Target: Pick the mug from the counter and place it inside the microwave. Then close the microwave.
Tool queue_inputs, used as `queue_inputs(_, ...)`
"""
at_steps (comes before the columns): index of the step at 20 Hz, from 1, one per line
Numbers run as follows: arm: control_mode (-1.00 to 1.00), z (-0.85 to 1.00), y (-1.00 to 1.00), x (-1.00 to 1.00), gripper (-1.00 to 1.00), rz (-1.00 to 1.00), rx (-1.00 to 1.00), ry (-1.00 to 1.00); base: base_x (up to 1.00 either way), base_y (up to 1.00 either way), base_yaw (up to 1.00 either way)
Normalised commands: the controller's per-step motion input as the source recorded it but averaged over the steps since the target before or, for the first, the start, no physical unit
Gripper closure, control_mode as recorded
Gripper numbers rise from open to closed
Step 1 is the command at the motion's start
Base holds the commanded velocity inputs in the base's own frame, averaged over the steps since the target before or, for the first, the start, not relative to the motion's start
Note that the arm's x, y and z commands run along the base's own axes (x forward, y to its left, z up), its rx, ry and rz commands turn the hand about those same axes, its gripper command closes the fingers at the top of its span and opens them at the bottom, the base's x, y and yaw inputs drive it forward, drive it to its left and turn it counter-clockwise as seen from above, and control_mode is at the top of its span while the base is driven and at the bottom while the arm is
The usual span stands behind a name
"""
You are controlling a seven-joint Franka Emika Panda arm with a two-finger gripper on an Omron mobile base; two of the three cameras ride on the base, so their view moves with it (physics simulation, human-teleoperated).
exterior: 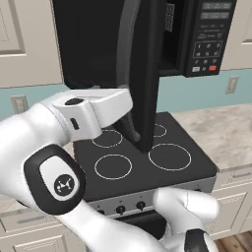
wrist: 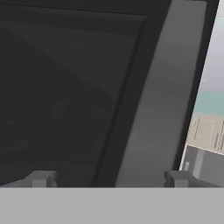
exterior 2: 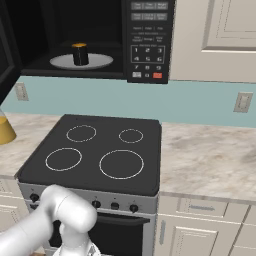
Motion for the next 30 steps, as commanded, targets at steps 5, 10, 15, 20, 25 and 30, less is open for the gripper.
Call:
queue_inputs(5, -1.0, 0.29, -0.64, 0.02, -1.0, 0.0, 0.02, -0.03, 0.0, 0.0, 0.0)
queue_inputs(10, -1.0, 0.3, -0.65, 0.0, -1.0, 0.0, 0.02, -0.01, 0.0, 0.0, 0.0)
queue_inputs(15, -1.0, 0.19, -0.65, 0.06, -1.0, 0.0, 0.02, 0.0, 0.0, 0.0, 0.0)
queue_inputs(20, -1.0, 0.07, -0.55, 0.15, -1.0, 0.0, 0.0, 0.0, 0.0, 0.0, 0.0)
queue_inputs(25, -1.0, 0.07, -0.54, 0.18, -1.0, 0.0, 0.0, 0.0, 0.0, 0.0, 0.0)
queue_inputs(30, -1.0, 0.0, -0.56, 0.23, -1.0, 0.0, 0.0, 0.0, 0.0, 0.0, 0.0)
